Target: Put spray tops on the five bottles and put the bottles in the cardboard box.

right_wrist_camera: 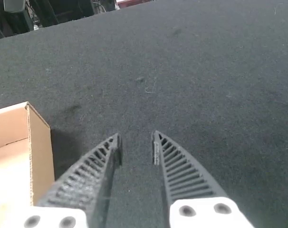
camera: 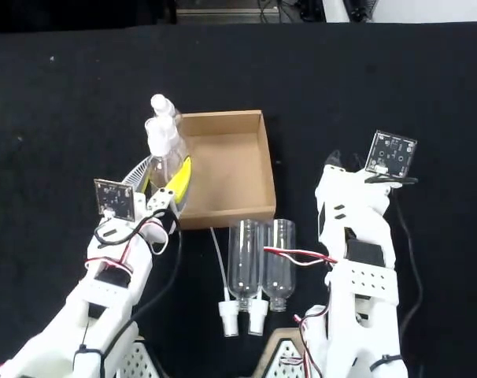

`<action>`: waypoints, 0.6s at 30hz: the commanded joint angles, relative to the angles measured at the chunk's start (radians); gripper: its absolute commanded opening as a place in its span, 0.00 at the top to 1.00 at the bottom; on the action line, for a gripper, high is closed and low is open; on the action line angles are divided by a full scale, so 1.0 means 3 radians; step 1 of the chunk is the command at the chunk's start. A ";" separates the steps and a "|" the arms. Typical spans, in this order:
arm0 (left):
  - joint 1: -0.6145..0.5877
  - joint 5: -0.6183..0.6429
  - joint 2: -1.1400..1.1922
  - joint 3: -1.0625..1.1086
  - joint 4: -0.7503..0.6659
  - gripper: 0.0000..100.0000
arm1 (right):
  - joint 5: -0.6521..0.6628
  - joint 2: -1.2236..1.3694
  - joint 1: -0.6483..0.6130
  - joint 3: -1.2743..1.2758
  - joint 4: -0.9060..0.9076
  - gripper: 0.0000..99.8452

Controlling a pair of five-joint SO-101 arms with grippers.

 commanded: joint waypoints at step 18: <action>-0.0023 -0.0010 0.0261 -0.0125 -0.0061 0.96 | 0.0046 0.0008 -0.0087 -0.0033 -0.0082 0.91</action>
